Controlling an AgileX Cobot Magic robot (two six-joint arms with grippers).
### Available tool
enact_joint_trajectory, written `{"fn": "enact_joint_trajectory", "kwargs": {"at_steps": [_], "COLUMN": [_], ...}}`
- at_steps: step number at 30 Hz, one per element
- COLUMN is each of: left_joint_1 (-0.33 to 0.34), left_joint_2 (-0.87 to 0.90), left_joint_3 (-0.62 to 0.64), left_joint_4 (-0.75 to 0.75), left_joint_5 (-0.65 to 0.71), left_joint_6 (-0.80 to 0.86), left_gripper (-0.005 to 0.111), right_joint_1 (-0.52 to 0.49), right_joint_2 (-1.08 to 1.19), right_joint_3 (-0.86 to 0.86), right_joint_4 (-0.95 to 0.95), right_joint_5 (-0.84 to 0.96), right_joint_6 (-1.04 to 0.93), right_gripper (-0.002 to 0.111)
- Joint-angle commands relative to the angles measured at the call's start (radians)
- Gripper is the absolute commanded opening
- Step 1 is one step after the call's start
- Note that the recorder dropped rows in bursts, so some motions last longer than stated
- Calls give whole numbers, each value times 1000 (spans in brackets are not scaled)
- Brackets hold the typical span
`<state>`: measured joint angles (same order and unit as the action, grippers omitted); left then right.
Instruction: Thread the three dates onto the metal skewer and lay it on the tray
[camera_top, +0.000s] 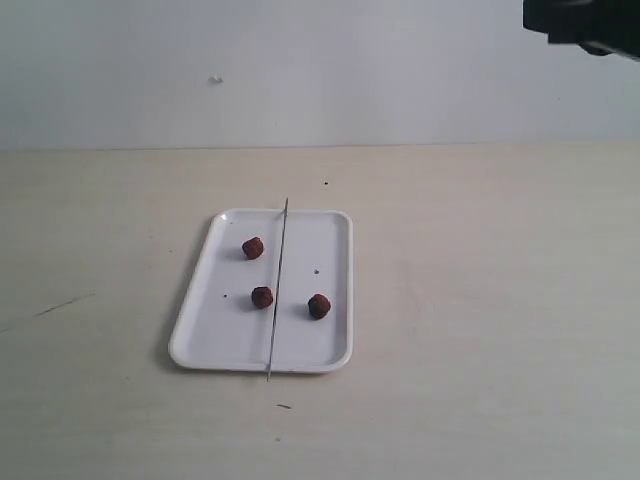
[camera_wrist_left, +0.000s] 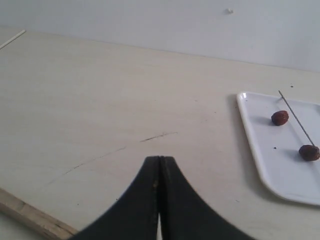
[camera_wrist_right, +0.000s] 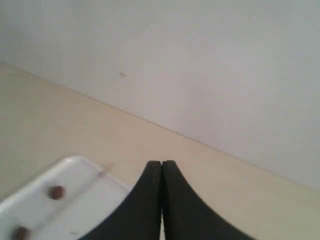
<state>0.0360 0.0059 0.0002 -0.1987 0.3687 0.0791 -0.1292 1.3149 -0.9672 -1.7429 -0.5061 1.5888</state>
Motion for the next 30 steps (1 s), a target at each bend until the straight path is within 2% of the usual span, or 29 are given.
{"fn": "enact_joint_trajectory", "kwargs": {"at_steps": [1,6,9,11,16,19,22,23,24,27,28,30], "left_joint_1": [-6,-6,-6,-6,-6,-6,-6,-6,-6,-6,-6,-6], "left_joint_2": [-6,-6,-6,-6,-6,-6,-6,-6,-6,-6,-6,-6], "left_joint_3": [0,0,0,0,0,0,0,0,0,0,0,0], "left_joint_4": [3,3,3,3,3,3,3,3,3,3,3,3], "left_joint_5": [-4,-4,-4,-4,-4,-4,-4,-4,-4,-4,-4,-4], "left_joint_6": [-5,-5,-5,-5,-5,-5,-5,-5,-5,-5,-5,-5], "left_gripper": [0,0,0,0,0,0,0,0,0,0,0,0], "right_joint_1": [2,2,2,2,2,23,83,150,183,312,411,514], "right_joint_2": [87,116,116,116,116,116,116,116,116,116,119,130], "right_joint_3": [-9,17,20,13,-92,-145,-137,-108,-94,-79,-76,-76], "right_joint_4": [-2,-1,237,446,1223,1566,1826,2010,2067,2125,2104,2045], "right_joint_5": [295,687,874,988,1227,1377,1446,1434,1416,1324,1259,1211], "right_joint_6": [-209,-337,-496,-717,-1255,-1495,-1519,-1560,-1580,-1535,-1426,-1299], "right_gripper": [11,12,12,12,11,3,0,0,0,0,0,0]}}
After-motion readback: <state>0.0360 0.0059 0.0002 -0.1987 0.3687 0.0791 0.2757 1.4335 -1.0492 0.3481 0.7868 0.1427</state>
